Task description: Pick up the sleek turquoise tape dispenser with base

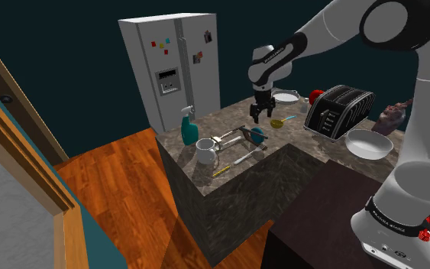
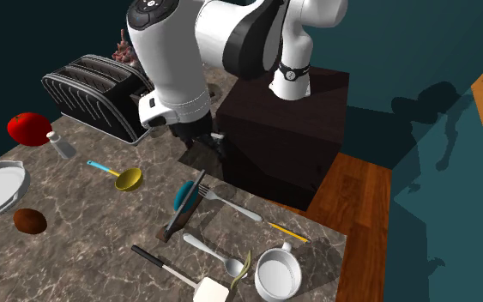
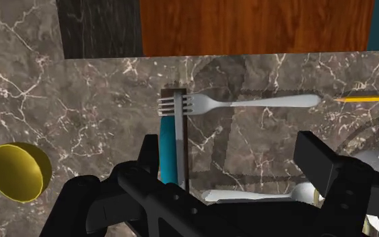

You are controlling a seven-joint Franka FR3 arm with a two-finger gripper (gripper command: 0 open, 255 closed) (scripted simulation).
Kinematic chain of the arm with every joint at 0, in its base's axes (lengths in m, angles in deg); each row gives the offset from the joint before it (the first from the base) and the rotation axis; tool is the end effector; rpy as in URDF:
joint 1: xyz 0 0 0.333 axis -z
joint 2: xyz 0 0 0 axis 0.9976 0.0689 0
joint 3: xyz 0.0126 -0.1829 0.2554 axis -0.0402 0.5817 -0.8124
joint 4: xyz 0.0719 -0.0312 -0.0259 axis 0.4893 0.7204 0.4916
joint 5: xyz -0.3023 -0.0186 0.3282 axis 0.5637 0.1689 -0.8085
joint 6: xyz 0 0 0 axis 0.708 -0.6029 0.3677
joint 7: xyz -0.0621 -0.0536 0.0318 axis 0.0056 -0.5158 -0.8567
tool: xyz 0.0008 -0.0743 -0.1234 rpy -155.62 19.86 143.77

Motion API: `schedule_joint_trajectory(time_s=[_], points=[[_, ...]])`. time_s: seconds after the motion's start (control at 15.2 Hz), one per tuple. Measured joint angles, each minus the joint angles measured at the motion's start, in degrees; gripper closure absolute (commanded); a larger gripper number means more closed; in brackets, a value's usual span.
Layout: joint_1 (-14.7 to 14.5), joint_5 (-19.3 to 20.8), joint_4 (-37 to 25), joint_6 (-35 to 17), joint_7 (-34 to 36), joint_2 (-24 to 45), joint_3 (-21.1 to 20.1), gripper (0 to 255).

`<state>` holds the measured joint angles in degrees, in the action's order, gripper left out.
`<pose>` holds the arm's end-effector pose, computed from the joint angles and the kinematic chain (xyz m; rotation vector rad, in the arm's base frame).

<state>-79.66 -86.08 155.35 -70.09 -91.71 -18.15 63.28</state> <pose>0.6178 -0.1317 0.2361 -3.1205 0.1880 0.1988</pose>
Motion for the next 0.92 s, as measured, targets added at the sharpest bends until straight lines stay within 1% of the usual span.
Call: schedule_joint_trajectory(time_s=[0.26,0.53,0.66,0.79,0.92], points=[[1.50,-0.81,-8.05,-0.61,-2.03,9.42,0.13,0],[2.65,-1.38,-17.58,0.52,-3.11,18.55,-0.10,0],[3.18,-1.61,-24.00,2.00,-3.38,23.88,-0.29,0],[3.58,-1.75,-26.44,1.66,-3.68,26.81,-0.38,0],[3.69,-1.82,-27.32,1.22,-3.74,28.13,-0.44,0]])
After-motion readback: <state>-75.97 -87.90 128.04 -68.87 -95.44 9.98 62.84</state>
